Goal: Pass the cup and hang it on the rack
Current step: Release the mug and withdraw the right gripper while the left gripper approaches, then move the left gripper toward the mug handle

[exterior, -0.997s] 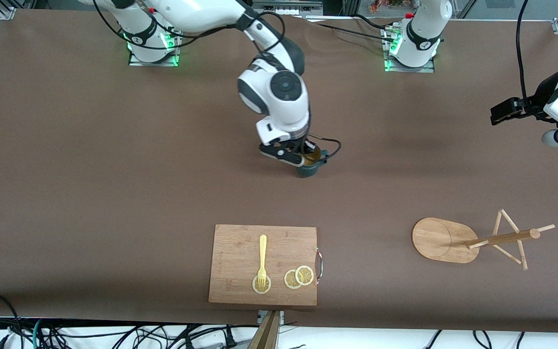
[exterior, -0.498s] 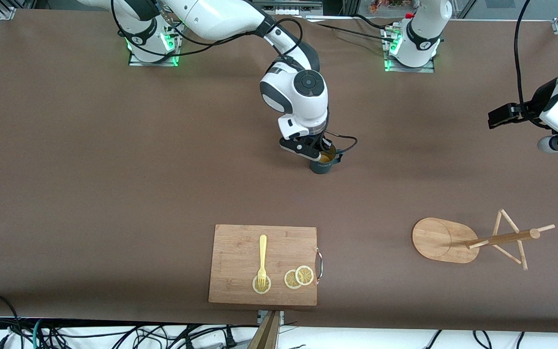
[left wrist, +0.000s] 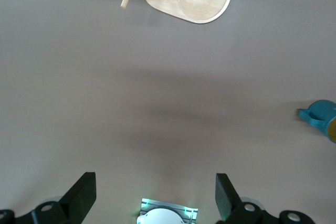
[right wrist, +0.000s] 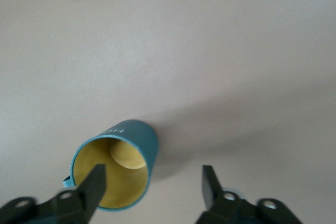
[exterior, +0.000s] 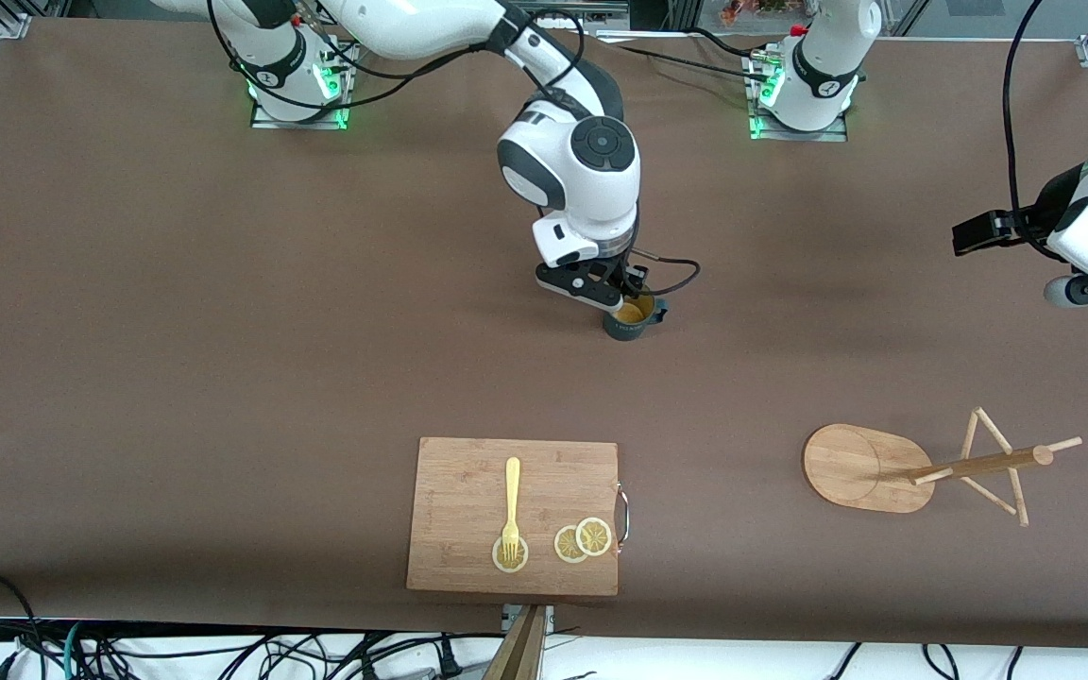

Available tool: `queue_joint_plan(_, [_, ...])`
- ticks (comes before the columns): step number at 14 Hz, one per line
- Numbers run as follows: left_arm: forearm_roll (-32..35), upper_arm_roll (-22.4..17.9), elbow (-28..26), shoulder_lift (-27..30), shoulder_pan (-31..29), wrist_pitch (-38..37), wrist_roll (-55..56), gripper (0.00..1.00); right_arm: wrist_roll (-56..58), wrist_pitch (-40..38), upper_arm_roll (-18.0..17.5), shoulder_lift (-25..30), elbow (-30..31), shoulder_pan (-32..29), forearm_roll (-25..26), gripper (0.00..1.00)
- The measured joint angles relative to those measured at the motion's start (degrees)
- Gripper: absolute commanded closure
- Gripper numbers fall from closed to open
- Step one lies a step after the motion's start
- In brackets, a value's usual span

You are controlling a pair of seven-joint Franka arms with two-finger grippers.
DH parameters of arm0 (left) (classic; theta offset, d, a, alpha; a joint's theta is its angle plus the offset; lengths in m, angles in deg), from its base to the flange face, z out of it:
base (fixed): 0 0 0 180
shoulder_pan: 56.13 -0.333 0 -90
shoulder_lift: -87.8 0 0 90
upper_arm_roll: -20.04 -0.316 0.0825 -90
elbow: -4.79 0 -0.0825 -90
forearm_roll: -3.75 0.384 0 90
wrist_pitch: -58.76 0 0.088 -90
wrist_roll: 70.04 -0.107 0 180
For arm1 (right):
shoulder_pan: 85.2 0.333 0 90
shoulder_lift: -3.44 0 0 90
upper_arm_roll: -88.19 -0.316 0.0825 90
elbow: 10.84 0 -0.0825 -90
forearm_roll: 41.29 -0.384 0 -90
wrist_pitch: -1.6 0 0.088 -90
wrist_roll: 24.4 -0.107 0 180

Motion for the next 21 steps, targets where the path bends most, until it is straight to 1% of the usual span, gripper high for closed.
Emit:
queue_joint_plan(4, [0.3, 0.0, 0.0, -0.1, 0.0, -0.5, 0.0, 0.0, 11.1, -12.9, 0.3, 8.7, -0.6, -6.4, 0.0, 0.0])
queue_joint_plan(6, [0.3, 0.7, 0.0, -0.2, 0.5, -2.2, -0.1, 0.0, 20.8, -19.9, 0.4, 12.7, -0.6, -11.6, -0.6, 0.0])
queue_joint_plan(8, [0.3, 1.4, 0.0, -1.1, 3.3, -2.9, 0.0, 0.0, 29.2, -25.7, 0.5, 15.9, -0.5, -17.3, -2.5, 0.0])
queue_joint_plan(10, [0.3, 1.8, 0.0, -2.2, 5.8, -3.2, 0.1, 0.0, 36.8, -30.4, 0.5, 18.4, -0.3, -22.8, -4.0, 0.0])
queue_joint_plan(11, [0.2, 1.8, -0.1, -2.7, 6.2, -3.3, 0.0, 0.0, 40.1, -31.5, 0.7, 19.6, 0.5, -25.0, -4.2, 0.0])
queue_joint_plan(12, [-0.6, 1.9, -0.1, -3.5, 6.2, -3.5, 0.0, 0.0, 43.5, -31.4, 1.8, 21.2, 2.3, -26.3, -4.3, 0.0])
queue_joint_plan(13, [-2.4, 1.8, -0.1, -4.4, 6.1, -3.5, 0.0, 0.0, 48.0, -30.2, 4.0, 22.9, 4.9, -26.9, -4.4, 0.0])
queue_joint_plan(15, [-4.7, 1.8, -0.3, -6.2, 5.9, -3.6, -0.1, 0.0, 59.3, -26.7, 10.0, 26.3, 11.2, -27.1, -5.9, 0.0])
queue_joint_plan(17, [-5.8, 2.1, -1.1, -7.3, 6.0, -3.7, -0.1, 0.0, 68.8, -25.3, 15.9, 28.3, 16.1, -27.4, -7.2, 0.0])
queue_joint_plan(19, [-6.0, 3.5, -1.6, -7.6, 6.1, -3.7, -0.1, 0.0, 77.0, -24.6, 20.7, 29.2, 18.9, -27.6, -7.5, 0.0])
queue_joint_plan(20, [-6.0, 4.2, -1.6, -7.6, 6.4, -3.7, -0.1, 0.0, 81.2, -24.3, 22.6, 29.4, 19.7, -27.8, -7.6, 0.0])
queue_joint_plan(21, [-6.0, 4.5, -1.6, -7.6, 6.8, -3.5, -0.1, 0.0, 84.5, -24.1, 23.9, 29.7, 20.0, -28.4, -7.7, 0.0])
